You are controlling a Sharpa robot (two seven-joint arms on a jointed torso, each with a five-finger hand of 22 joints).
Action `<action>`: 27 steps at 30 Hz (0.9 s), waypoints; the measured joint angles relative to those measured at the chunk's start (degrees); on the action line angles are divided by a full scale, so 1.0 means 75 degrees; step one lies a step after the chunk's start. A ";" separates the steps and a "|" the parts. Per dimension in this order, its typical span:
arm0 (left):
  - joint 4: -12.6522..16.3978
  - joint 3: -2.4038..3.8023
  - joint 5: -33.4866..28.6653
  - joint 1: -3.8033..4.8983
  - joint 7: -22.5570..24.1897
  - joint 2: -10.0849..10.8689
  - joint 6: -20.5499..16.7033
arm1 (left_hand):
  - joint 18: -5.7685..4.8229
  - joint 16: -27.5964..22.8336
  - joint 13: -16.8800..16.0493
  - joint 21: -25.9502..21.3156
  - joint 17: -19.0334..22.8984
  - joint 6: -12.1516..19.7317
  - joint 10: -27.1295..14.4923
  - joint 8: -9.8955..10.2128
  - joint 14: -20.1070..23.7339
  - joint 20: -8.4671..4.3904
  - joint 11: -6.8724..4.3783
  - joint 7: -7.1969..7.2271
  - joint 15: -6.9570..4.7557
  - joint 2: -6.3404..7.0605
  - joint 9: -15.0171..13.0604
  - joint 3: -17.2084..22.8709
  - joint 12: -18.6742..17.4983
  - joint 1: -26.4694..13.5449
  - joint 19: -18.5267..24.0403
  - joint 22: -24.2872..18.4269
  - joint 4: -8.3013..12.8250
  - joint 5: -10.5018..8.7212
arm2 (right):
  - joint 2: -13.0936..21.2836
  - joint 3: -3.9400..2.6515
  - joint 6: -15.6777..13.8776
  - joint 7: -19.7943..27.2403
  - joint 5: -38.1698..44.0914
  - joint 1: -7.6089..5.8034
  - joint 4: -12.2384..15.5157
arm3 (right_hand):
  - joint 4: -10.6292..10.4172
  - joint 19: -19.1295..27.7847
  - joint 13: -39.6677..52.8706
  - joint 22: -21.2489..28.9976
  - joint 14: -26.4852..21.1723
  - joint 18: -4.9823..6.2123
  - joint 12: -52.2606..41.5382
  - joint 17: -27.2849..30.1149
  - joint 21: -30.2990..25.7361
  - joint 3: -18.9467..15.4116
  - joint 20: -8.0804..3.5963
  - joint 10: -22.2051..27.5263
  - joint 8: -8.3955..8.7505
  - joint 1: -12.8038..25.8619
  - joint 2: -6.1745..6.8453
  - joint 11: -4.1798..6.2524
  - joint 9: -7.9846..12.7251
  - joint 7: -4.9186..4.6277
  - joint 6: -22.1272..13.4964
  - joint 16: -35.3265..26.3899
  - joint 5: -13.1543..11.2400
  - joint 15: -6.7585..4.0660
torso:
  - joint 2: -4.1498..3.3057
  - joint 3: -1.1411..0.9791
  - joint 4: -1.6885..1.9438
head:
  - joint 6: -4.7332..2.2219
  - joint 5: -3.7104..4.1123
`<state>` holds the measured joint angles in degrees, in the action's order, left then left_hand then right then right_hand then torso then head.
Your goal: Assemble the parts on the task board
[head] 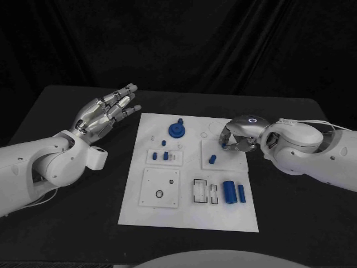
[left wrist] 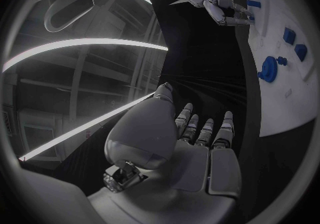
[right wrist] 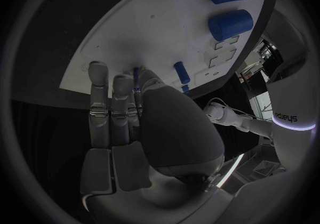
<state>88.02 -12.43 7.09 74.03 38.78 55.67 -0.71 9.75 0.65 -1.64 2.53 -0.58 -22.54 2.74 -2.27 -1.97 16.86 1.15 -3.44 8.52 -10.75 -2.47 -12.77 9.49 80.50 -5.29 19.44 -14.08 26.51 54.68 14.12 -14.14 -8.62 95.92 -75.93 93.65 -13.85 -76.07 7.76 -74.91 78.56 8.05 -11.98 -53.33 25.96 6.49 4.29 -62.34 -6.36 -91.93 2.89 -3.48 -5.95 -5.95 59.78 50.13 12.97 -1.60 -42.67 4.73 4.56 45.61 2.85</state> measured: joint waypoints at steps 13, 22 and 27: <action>-0.0071 0.0000 -0.0003 -0.0022 0.0003 -0.0072 0.0130 | -0.0128 0.0148 -0.0001 0.0180 -0.0061 -0.0586 0.0041 -0.0120 -0.0231 0.0015 0.0174 -0.0207 0.0231 -0.0028 -0.0060 0.0026 0.0064 0.0176 -0.0505 0.0364 0.0177 0.0251 | -0.0101 -0.0014 -0.0160 0.0067 0.0007 0.0077 -0.0107 | 0.0087 -0.0083 -0.0114 0.0001 -0.0004 -0.0001 -0.0001 -0.0007 0.0088 0.0515 0.0030 -0.0416 -0.0040 -0.0146 0.0137 -0.0016 -0.0077 -0.0160 0.0273 0.0000 -0.0145 0.0053 | 0.0004 -0.0001 0.0001 | 0.0028 -0.0029; -0.0116 0.0000 -0.0004 -0.0050 0.0003 -0.0084 0.0201 | -0.0245 0.0237 -0.0007 0.0211 -0.0083 -0.0658 0.0057 -0.0149 -0.0314 0.0017 0.0244 -0.0225 0.0313 -0.0020 -0.0067 0.0044 0.0117 0.0247 -0.0642 0.0452 0.0249 0.0311 | -0.0124 -0.0015 -0.0214 0.0108 0.0008 0.0090 -0.0137 | 0.0152 -0.0083 -0.0180 -0.0006 0.0021 -0.0001 0.0054 0.0015 0.0192 0.0709 0.0030 -0.0700 -0.0100 -0.0208 0.0201 -0.0026 -0.0117 -0.0158 0.0520 0.0000 -0.0173 0.0078 | 0.0005 -0.0005 0.0000 | 0.0055 -0.0044; -0.0138 0.0000 -0.0004 -0.0070 -0.0004 -0.0092 0.0237 | -0.0244 0.0292 -0.0010 0.0240 -0.0096 -0.0696 0.0089 -0.0149 -0.0371 0.0003 0.0276 -0.0263 0.0312 -0.0034 -0.0067 0.0083 0.0155 0.0261 -0.0737 0.0489 0.0289 0.0348 | -0.0118 -0.0006 -0.0290 0.0132 0.0008 0.0101 -0.0143 | 0.0183 -0.0082 -0.0212 -0.0005 0.0021 -0.0001 0.0083 0.0045 0.0228 0.0780 0.0030 -0.0781 -0.0107 -0.0226 0.0220 0.0001 -0.0136 -0.0150 0.0558 -0.0060 -0.0176 0.0078 | 0.0005 -0.0008 0.0000 | 0.0059 -0.0052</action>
<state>86.98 -12.43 7.06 73.51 38.75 54.98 1.06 7.92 2.84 -1.72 4.33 -1.30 -27.76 3.40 -3.39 -4.75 16.88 3.22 -5.42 10.86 -11.00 -2.97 -12.14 10.65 82.45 -10.82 23.11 -11.92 29.13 53.79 14.07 -16.31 -7.63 95.98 -75.18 92.58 -12.48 -76.69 6.17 -74.94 78.72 8.04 -11.36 -52.99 27.67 12.35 4.51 -68.19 -7.16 -93.62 4.54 -3.48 -6.97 -7.07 63.97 49.68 11.64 -1.01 -42.63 4.67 4.56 46.05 2.46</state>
